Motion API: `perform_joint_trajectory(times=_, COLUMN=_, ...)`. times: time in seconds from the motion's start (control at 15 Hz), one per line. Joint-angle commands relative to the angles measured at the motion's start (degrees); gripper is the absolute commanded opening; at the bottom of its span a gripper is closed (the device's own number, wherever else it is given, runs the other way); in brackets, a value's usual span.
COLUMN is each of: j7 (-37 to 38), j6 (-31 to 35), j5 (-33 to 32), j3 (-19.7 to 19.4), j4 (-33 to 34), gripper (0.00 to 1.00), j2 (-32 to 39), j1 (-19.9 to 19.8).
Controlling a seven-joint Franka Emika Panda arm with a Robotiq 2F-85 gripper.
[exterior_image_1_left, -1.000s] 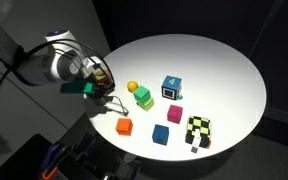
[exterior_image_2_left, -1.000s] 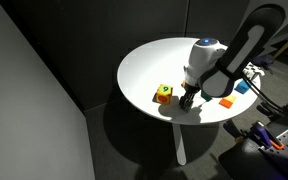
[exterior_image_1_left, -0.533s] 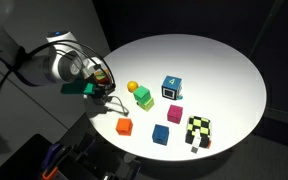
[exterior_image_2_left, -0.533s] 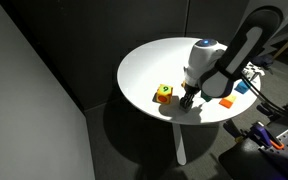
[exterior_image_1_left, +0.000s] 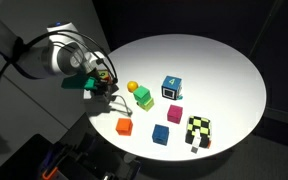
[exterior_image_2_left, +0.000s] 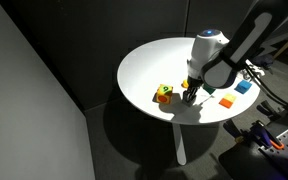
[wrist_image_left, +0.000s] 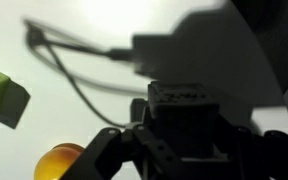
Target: Pick up the gray block and put it on top of the orange block
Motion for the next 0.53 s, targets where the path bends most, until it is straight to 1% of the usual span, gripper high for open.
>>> perform_joint_trajectory(times=0.0, j7=-0.7, j6=-4.4, j5=-0.7, j3=-0.2, j4=-2.2, gripper=0.31, j2=-5.5, j1=-1.6)
perform_joint_trajectory(times=0.47, j7=-1.4, j6=-10.6, j5=-1.0, j3=0.1, j4=-2.7, gripper=0.31, j2=-11.2, j1=-4.9)
